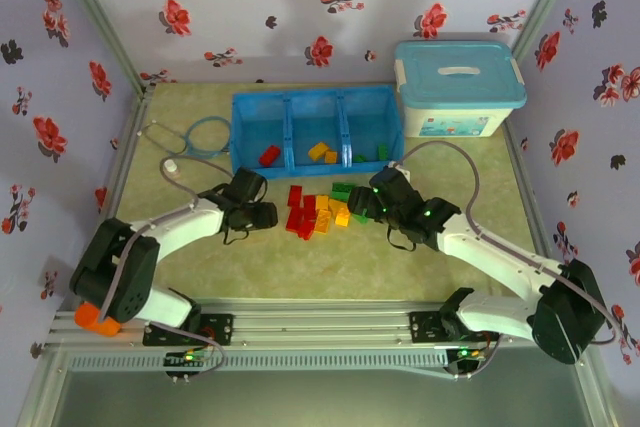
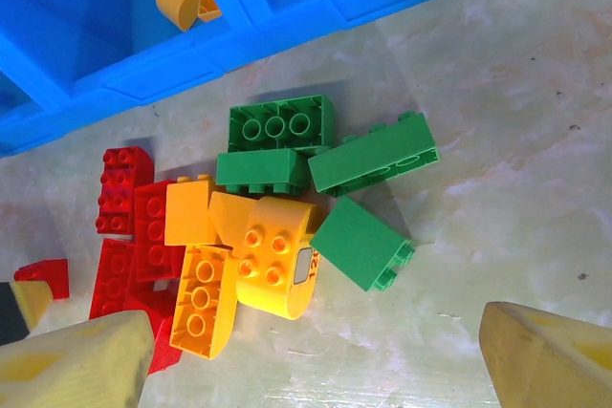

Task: Sort the legos into containers by color
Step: Pick up the lego from the center of the table.

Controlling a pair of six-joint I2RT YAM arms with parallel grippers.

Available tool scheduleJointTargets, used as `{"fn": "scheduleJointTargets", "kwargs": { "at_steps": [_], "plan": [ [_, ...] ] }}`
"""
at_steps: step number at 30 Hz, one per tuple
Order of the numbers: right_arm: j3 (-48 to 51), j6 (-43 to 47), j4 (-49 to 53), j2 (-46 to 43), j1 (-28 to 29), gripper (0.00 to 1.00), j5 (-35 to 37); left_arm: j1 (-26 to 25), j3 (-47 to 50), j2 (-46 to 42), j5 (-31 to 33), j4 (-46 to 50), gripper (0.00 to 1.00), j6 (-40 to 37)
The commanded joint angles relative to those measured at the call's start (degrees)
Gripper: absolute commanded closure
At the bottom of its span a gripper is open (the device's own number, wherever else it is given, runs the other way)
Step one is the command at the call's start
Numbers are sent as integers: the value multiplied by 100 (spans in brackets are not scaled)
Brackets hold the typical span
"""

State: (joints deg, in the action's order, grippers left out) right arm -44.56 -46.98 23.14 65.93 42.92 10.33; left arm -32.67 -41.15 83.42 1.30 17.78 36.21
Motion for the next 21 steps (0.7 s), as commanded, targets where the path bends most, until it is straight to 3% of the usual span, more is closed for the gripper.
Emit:
{"fn": "scheduleJointTargets", "kwargs": {
  "at_steps": [1,10,18,21],
  "plan": [
    [-88,66,-158,53,31,11,40,-88,-174,222,252,119,47,131],
    [39,14,-328,76,33,11,-54,-144,-455,172,1072,562,69,6],
    [-17,56,-383,207,32,11,-115,-127,-1175,92,1249,920,72,-254],
    [-74,101,-398,271,27,11,-93,19,-1854,301,1248,1114,72,-486]
  ]
}}
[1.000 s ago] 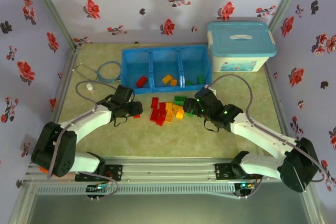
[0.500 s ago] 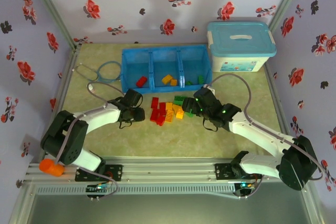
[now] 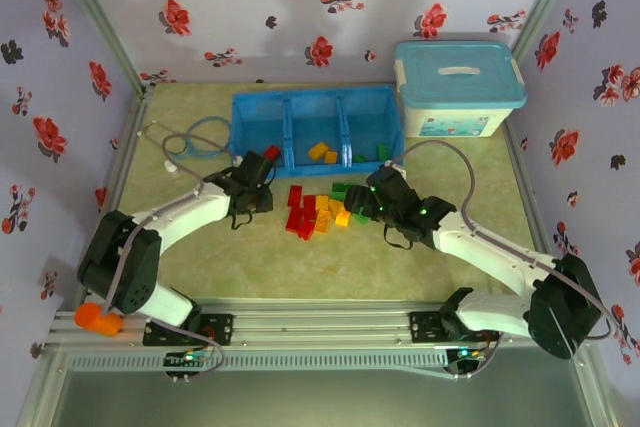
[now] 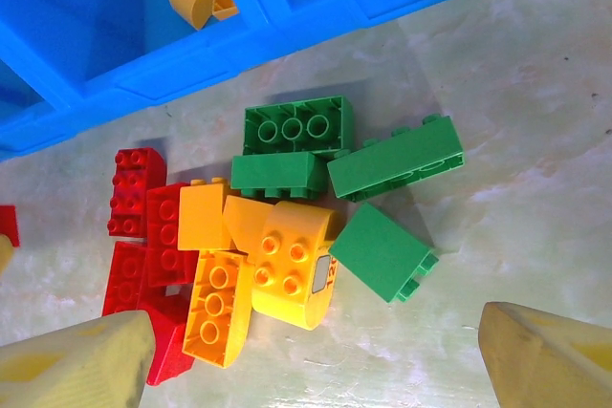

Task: Sort the legos into containers by color
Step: Pick up the lego from the center of the table, then place the lego in the container, then pick up the legos from the center of the table.

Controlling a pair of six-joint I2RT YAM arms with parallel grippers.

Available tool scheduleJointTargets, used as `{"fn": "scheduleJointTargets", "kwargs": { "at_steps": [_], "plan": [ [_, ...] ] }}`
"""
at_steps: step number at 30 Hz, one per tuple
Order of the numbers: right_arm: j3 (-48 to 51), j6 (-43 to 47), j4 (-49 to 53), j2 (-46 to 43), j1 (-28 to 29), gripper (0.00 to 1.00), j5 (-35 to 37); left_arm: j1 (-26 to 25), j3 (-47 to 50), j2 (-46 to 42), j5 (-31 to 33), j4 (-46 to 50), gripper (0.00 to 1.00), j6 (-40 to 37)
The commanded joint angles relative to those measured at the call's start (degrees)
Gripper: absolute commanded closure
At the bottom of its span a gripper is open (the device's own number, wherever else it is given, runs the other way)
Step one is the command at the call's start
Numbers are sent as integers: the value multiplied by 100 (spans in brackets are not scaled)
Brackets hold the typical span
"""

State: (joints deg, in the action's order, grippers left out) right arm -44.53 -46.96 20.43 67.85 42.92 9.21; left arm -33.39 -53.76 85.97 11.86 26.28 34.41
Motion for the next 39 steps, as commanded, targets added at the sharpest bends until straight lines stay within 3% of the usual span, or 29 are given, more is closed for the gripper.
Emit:
{"fn": "scheduleJointTargets", "kwargs": {
  "at_steps": [1,12,14,16,18,23,29,39],
  "plan": [
    [-124,115,-102,119,27,11,4,151,-893,194,187,359,72,-402],
    [-350,213,6,346,37,11,-316,721,-3222,2137,-148,729,71,-1007],
    [-341,227,-30,362,54,11,-444,780,-3419,2298,-192,753,59,-1068],
    [-353,219,-53,406,100,12,-516,807,-3547,2362,-227,785,33,-1134],
    [-406,235,-26,458,191,12,-526,807,-3608,2298,-235,852,23,-1142],
    [-759,367,205,807,597,14,-357,783,-2841,1312,-243,465,20,-887],
    [-1591,500,604,1832,1088,21,-484,552,-968,-621,-250,0,23,-425],
    [-2798,-697,1079,3496,1743,28,223,24,832,-2746,-96,491,23,160]
  ]
}}
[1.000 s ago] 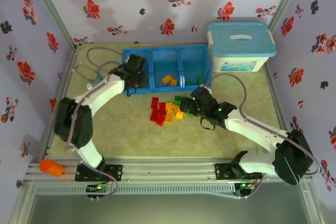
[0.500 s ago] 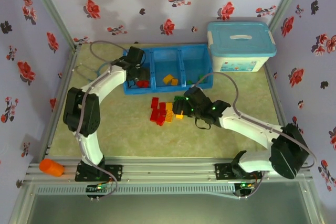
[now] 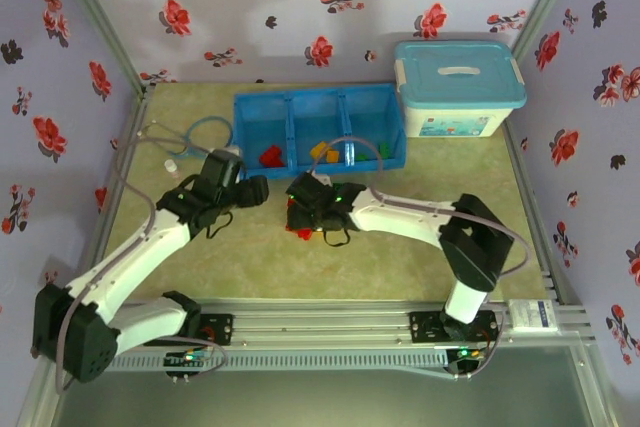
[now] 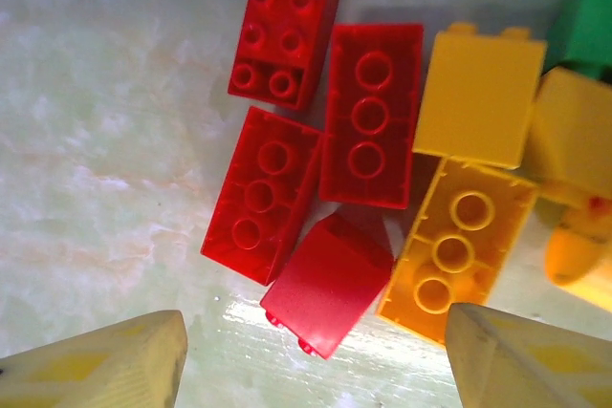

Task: Sort the legos into containers by color
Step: Pick up the legos from the center of the table.

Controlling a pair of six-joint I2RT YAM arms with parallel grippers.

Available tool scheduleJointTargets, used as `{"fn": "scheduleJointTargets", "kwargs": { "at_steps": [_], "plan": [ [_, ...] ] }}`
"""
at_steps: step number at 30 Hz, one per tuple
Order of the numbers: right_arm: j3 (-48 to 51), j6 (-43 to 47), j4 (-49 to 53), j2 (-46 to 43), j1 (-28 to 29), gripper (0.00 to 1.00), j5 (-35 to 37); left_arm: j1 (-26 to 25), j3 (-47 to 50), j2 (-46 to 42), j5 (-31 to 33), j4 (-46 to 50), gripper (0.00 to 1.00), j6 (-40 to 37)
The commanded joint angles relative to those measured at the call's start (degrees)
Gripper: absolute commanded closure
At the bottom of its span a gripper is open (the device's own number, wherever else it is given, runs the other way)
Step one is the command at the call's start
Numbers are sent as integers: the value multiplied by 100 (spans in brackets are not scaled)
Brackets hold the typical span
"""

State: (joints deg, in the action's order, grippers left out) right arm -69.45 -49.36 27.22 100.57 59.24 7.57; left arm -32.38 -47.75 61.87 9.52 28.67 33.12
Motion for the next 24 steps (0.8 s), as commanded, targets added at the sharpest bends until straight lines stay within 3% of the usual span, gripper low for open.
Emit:
{"fn": "scheduleJointTargets", "kwargs": {
  "at_steps": [1,11,17,24],
  "plan": [
    [-393,-557,465,321,143,29,447,-114,339,-493,155,328,23,319],
    [-494,-1207,484,813,230,44,634,-189,1075,-1429,234,752,25,609],
    [-614,-1287,375,1057,239,47,471,-190,1167,-1556,263,834,27,601],
    [-545,-1488,458,1043,297,62,642,-192,1171,-1555,266,800,28,611]
  ]
}}
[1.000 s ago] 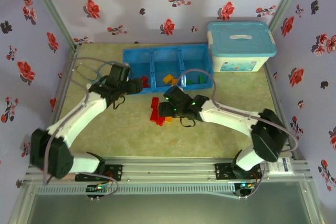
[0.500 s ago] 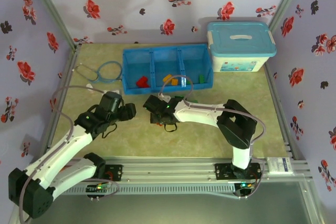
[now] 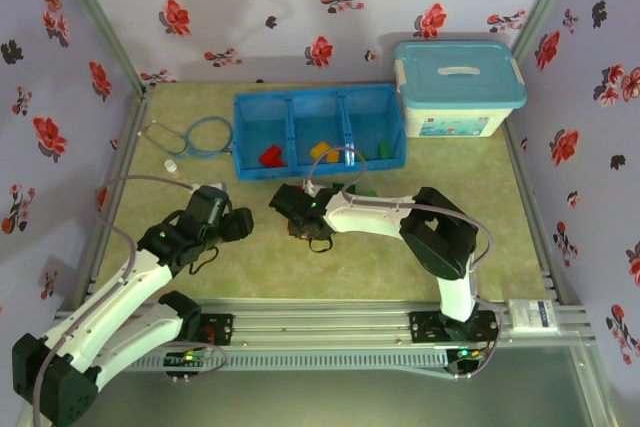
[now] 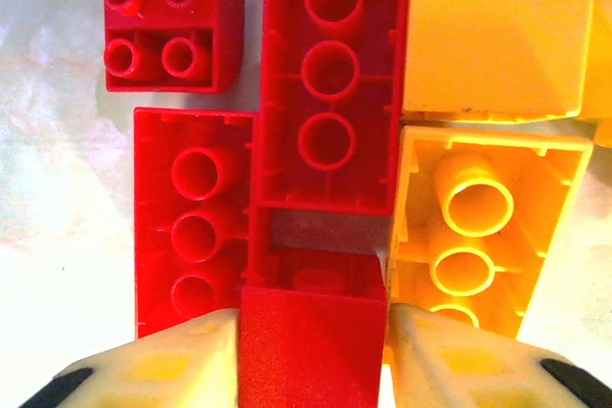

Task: Sort the legos into containers by color
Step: Pick up the legos from the center of the table.

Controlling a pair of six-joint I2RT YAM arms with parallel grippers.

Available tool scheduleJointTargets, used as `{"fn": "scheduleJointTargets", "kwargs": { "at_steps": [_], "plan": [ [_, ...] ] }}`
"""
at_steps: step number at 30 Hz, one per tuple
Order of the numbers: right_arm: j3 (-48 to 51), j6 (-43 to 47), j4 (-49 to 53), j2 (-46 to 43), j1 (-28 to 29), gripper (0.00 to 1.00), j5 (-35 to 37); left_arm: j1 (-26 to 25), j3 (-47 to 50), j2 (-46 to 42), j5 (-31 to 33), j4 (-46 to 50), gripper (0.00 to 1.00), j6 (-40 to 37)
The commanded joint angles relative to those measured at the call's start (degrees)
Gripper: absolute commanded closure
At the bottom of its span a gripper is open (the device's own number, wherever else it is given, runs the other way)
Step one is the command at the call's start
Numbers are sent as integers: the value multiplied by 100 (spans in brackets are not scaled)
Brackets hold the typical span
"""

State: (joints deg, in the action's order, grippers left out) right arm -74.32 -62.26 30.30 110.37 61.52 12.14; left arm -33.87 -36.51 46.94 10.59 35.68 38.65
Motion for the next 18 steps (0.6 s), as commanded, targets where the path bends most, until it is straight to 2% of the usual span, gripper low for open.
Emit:
{"fn": "scheduleJointTargets", "kwargs": {
  "at_steps": [1,5,18],
  "plan": [
    [-48,-201,180,40,82,64,208,-41,55,-62,161,93,29,59],
    [-87,-166,353,-65,131,71,372,-41,87,-62,171,71,29,42],
    [-933,382,1249,-156,230,70,939,-41,291,-301,172,140,30,70]
  ]
}}
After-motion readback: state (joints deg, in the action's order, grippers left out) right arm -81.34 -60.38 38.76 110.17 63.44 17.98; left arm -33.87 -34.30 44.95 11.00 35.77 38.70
